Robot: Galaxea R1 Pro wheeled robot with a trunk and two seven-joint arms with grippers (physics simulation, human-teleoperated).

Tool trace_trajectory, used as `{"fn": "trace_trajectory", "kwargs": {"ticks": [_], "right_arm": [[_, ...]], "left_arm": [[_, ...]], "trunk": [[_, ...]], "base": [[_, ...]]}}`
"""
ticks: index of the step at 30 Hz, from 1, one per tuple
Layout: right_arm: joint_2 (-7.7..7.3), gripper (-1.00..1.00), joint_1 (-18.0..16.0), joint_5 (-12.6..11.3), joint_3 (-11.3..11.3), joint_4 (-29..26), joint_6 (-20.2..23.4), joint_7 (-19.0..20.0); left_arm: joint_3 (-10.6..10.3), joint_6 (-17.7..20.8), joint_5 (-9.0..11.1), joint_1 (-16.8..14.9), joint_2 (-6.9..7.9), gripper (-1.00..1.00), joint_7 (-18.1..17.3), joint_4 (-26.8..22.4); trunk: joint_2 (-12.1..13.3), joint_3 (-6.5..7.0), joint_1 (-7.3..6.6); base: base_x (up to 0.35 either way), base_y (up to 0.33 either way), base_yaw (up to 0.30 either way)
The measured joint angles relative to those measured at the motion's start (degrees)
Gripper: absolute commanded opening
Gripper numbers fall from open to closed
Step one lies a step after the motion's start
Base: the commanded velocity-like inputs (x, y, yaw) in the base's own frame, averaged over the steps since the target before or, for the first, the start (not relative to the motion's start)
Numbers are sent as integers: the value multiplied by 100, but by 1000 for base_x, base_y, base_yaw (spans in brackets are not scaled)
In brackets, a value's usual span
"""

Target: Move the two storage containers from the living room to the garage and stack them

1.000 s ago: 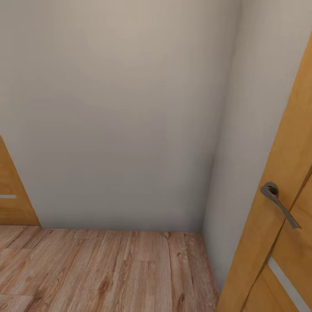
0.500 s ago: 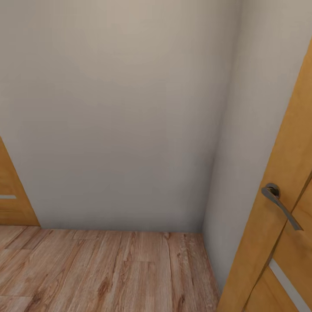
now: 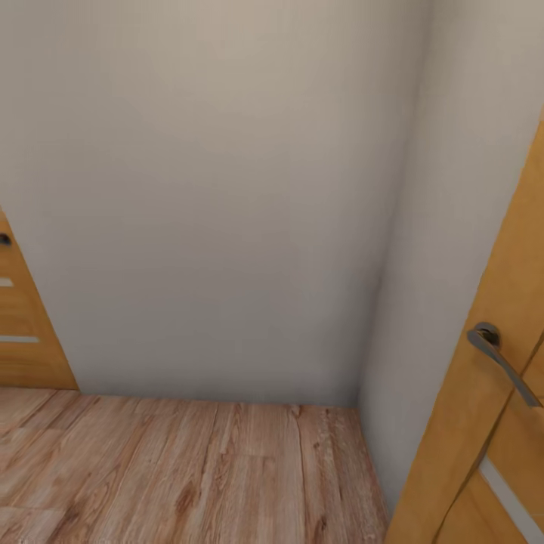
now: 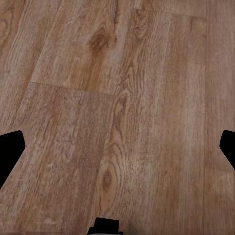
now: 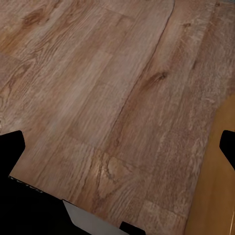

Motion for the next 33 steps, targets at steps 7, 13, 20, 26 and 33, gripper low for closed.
{"fn": "trace_trajectory", "kwargs": {"ticks": [7, 13, 20, 26, 33], "right_arm": [[-1, 100, 0, 3, 0, 0, 0, -1], [0, 100, 1, 5, 1, -1, 0, 1], [2, 100, 0, 4, 0, -1, 0, 6], [2, 100, 0, 5, 0, 0, 0, 4], [-2, 100, 0, 3, 0, 0, 0, -1]], "left_arm": [[0, 0, 0, 0, -4, 100, 1, 0], [1, 0, 0, 0, -9, 100, 3, 1], [0, -1, -1, 0, -9, 100, 2, 0], [0, 0, 0, 0, -9, 100, 2, 0], [0, 0, -1, 0, -9, 100, 2, 0]], "trunk": [[0, 0, 0], [0, 0, 0], [0, 0, 0], [0, 0, 0], [0, 0, 0]], "base": [[0, 0, 266], [0, 0, 63], [0, 0, 70], [0, 0, 252], [0, 0, 240]]}}
